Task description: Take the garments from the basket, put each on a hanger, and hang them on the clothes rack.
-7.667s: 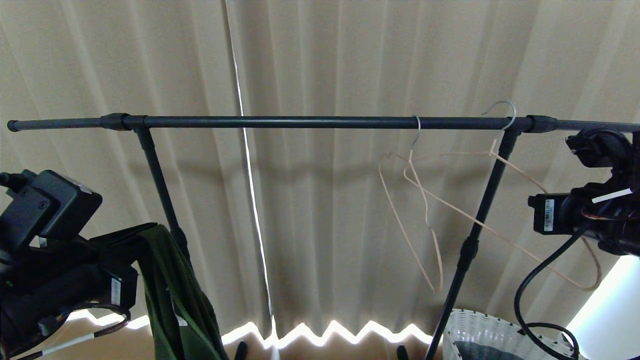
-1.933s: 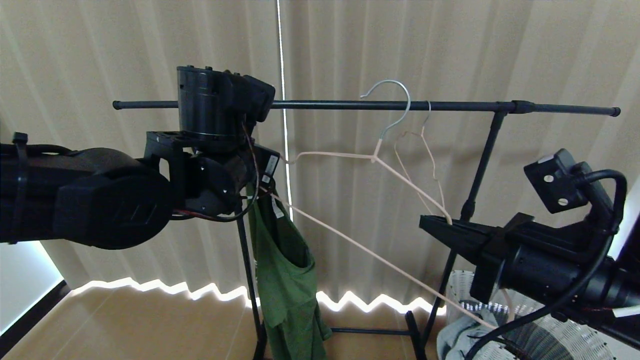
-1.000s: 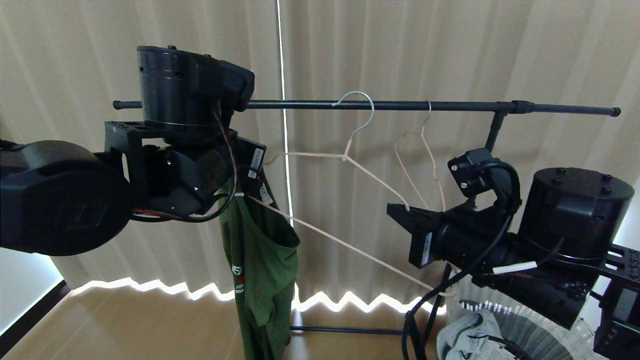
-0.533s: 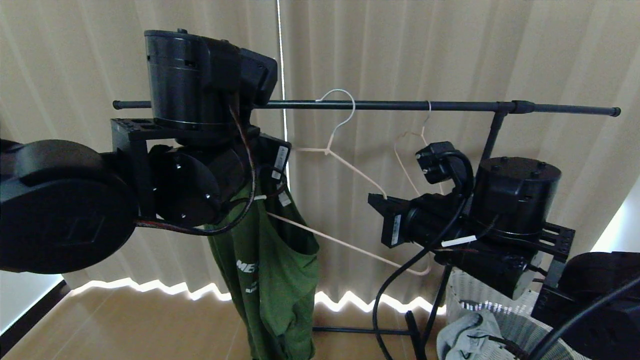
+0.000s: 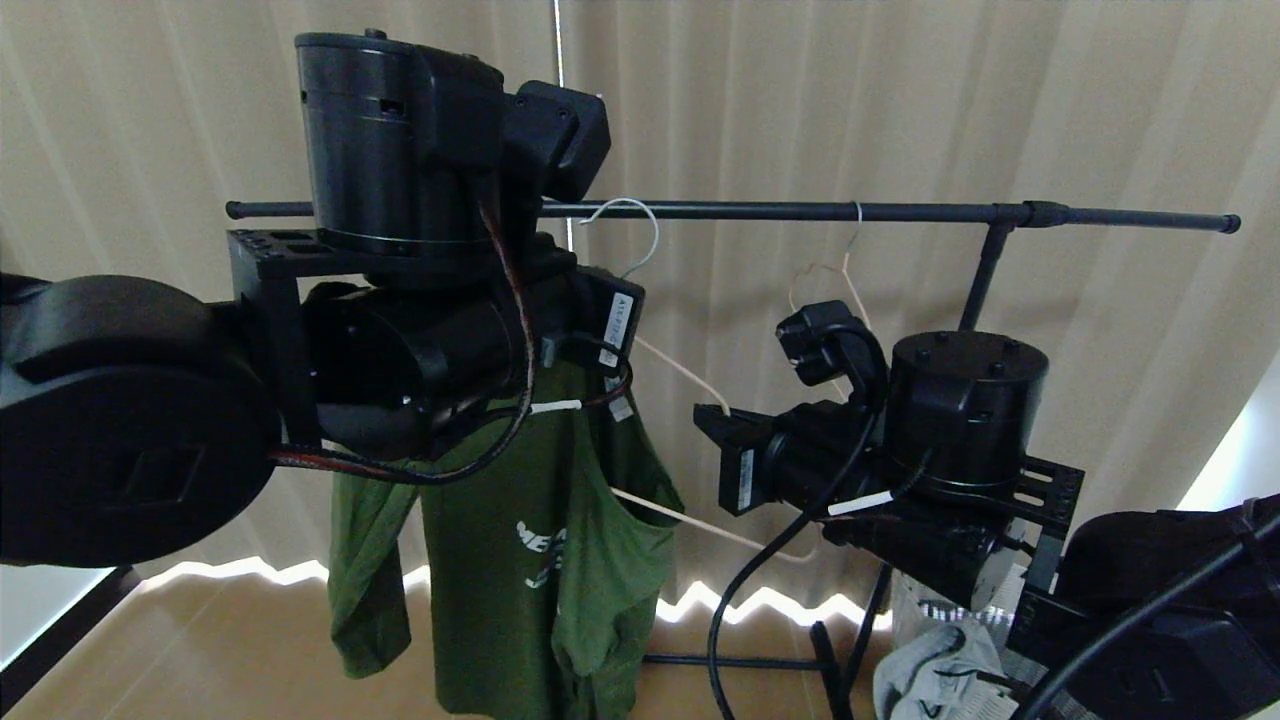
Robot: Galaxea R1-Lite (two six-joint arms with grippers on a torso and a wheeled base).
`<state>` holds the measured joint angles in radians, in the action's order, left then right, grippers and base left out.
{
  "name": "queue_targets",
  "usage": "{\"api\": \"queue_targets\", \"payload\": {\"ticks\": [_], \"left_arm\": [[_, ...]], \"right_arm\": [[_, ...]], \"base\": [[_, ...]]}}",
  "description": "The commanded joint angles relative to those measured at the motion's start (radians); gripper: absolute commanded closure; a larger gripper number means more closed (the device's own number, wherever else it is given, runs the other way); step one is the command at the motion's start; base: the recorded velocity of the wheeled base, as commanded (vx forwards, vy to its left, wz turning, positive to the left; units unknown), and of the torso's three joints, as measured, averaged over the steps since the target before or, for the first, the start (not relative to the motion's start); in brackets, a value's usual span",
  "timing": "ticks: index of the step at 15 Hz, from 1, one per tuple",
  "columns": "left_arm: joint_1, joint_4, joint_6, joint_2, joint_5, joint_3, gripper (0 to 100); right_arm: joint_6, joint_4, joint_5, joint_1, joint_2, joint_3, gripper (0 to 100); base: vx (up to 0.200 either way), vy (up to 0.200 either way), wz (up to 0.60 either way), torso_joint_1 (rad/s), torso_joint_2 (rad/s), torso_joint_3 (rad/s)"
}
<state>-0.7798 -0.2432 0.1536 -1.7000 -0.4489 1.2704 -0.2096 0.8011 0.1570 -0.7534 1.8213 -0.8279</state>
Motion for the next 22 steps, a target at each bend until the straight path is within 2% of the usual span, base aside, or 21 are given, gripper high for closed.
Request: {"api": "queue_targets", "payload": {"ticks": [1,9,12,13,15,18,20,22], "left_arm": [[-0.003,0.001,0.0,0.005,0.03,-0.016,100],[-0.003,0.001,0.009,0.118,0.032,-0.169,100],[-0.003,0.001,0.009,0.114,0.032,-0.18,100],[-0.003,0.001,0.007,0.112,0.032,-0.18,0],[-0.003,0.001,0.012,0.118,0.032,-0.192,0],[-0.001,-0.015,0.053,0.157,0.032,-0.275,0],[-0.001,-0.09,0.067,0.192,0.032,-0.347,0],[0.004,-0.186,0.122,0.224,0.032,-0.442,0]], "right_arm": [[-0.001,0.001,0.001,-0.003,-0.004,0.0,100],[-0.001,0.001,0.006,0.052,-0.08,0.003,100],[0.001,0.003,0.006,0.055,-0.092,0.0,100],[0.001,0.001,0.006,0.055,-0.094,0.001,100],[0.001,0.003,0.007,0.057,-0.094,0.0,100],[0.009,0.036,0.007,0.097,-0.097,0.009,100],[0.015,0.024,0.007,0.126,-0.112,0.015,100],[0.053,0.024,0.007,0.154,-0.134,0.039,100]], "base": [[0.0,0.0,0.0,0.0,0.0,0.0],[0.0,0.0,0.0,0.0,0.0,0.0],[0.0,0.0,0.0,0.0,0.0,0.0],[0.0,0.0,0.0,0.0,0.0,0.0],[0.0,0.0,0.0,0.0,0.0,0.0],[0.0,0.0,0.0,0.0,0.0,0.0],[0.0,0.0,0.0,0.0,0.0,0.0],[0.0,0.0,0.0,0.0,0.0,0.0]]}}
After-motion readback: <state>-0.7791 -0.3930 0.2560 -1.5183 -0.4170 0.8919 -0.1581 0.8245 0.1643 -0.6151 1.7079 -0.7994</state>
